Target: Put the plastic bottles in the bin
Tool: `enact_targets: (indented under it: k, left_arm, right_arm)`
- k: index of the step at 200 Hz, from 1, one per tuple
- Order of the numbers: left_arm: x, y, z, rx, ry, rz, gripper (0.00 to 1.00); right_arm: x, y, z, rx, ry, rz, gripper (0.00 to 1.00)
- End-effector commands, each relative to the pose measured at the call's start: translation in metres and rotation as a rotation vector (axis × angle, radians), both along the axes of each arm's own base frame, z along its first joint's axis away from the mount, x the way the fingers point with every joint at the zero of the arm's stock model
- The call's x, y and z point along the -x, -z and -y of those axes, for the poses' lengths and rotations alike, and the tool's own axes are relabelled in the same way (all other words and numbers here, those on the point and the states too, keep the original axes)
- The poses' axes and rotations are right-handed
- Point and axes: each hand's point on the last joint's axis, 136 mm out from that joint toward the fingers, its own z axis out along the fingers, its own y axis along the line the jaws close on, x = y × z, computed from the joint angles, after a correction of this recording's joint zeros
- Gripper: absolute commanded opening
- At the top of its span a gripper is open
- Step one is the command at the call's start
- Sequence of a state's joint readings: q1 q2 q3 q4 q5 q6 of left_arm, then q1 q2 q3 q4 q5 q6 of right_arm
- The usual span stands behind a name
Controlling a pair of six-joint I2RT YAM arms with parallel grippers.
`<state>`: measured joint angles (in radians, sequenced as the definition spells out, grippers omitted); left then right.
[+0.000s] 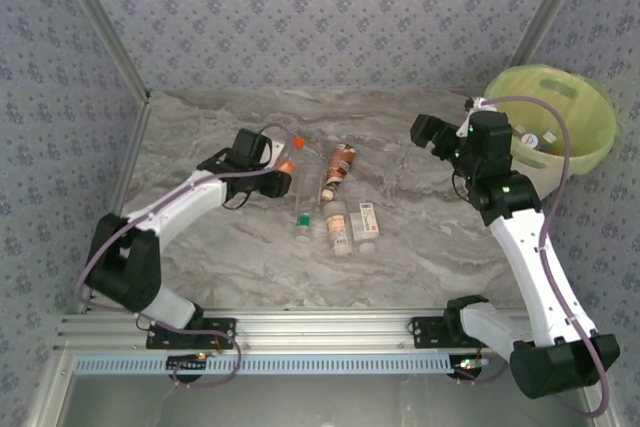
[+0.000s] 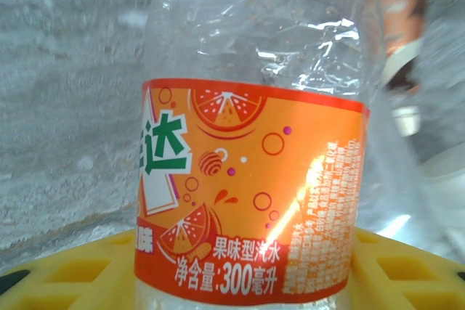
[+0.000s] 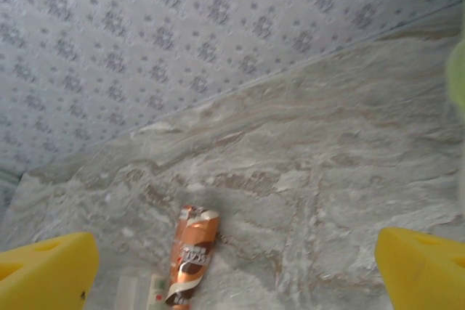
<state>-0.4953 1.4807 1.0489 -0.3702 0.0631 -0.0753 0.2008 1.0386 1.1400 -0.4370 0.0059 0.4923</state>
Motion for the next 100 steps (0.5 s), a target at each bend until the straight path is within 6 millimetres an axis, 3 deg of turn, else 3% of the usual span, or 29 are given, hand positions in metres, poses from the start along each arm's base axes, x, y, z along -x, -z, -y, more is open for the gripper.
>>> enact_targets:
  k: [1,21,48,50,55,81,100]
  left_arm:
    - [0.006,-0.035,0.017,0.179,0.032,0.072,0.31]
    - [0.02,-0.07,0.032,0.339,0.095,0.133,0.18]
    - [0.039,-0.115,0.047,0.52,0.185,0.212,0.0]
    - [0.04,-0.118,0.048,0.53,0.189,0.217,0.0]
    - [0.043,-0.124,0.05,0.553,0.204,0.222,0.0]
    - [0.061,-0.147,0.066,0.637,0.318,0.21,0.0]
    - [0.068,-0.156,0.074,0.653,0.366,0.2,0.0]
  right_arm:
    - [-0.003,-0.006,-0.033,-0.085,-0.126,0.018,1.0]
    - [-0.005,-0.011,-0.057,-0.103,-0.224,0.008,1.0]
    - [-0.004,-0.012,-0.105,-0.205,-0.408,-0.003,1.0]
    - [-0.004,-0.024,-0.11,-0.217,-0.423,0.022,1.0]
    - [-0.003,-0.031,-0.12,-0.242,-0.468,0.039,1.0]
    - [0.01,-0.048,-0.178,-0.311,-0.711,0.128,1.0]
    - [0.015,-0.058,-0.205,-0.312,-0.789,0.166,1.0]
